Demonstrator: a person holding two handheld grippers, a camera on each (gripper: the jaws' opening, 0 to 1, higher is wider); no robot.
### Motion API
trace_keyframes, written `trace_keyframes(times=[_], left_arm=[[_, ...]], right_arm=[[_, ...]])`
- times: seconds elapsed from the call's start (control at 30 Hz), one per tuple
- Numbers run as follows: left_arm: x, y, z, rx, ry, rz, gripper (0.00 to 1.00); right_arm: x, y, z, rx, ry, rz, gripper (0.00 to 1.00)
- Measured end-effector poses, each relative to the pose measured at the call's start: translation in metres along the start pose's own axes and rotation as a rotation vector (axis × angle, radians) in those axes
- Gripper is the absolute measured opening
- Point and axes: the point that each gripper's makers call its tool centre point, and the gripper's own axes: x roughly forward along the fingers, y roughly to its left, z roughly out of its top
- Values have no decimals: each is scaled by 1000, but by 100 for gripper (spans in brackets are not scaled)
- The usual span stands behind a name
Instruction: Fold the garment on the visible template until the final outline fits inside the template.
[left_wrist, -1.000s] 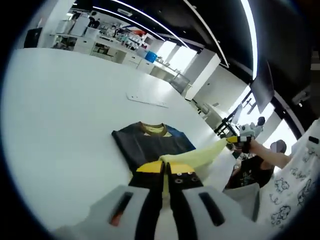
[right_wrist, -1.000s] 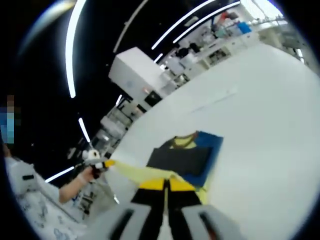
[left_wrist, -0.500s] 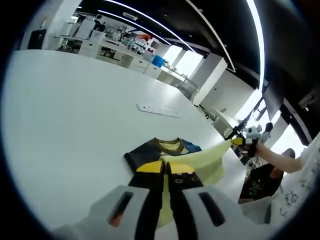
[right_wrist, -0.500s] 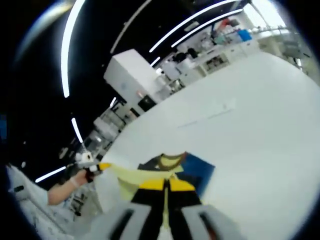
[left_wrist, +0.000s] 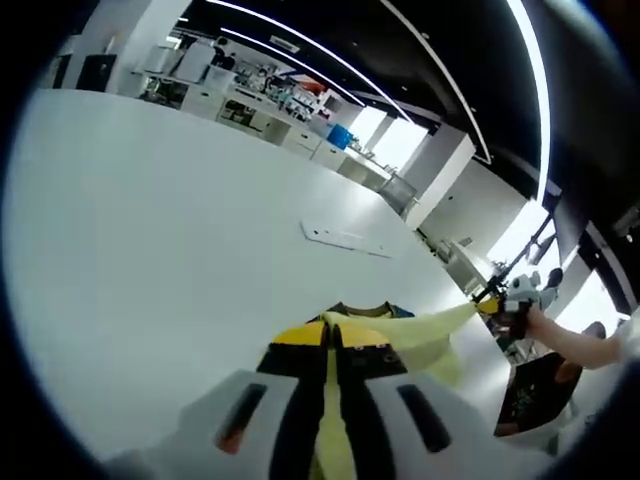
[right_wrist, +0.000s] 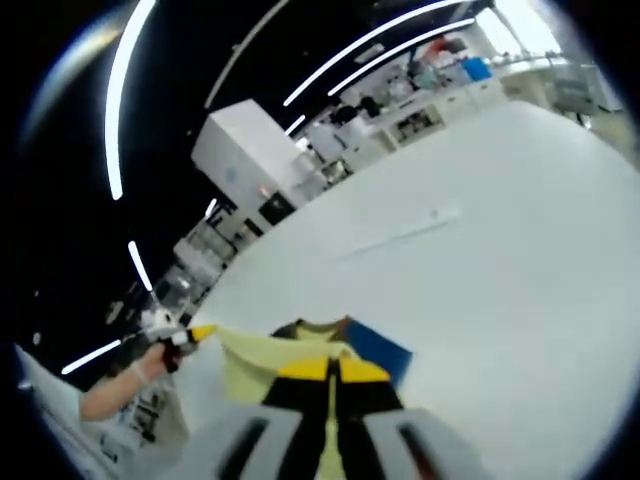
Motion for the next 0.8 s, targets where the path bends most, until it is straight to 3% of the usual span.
trace_keyframes(times=[0.27, 0.63, 0.8], left_arm=[[18, 20, -14, -32, 36, 40, 0], [27, 31, -44, -46, 91, 89, 0], [30, 41, -47, -50, 99, 103, 0]], right_arm=[[17, -18, -11, 52, 7, -32, 0], [37, -29, -29, 80, 33, -76, 0], [39, -33, -34, 72, 47, -93, 0]])
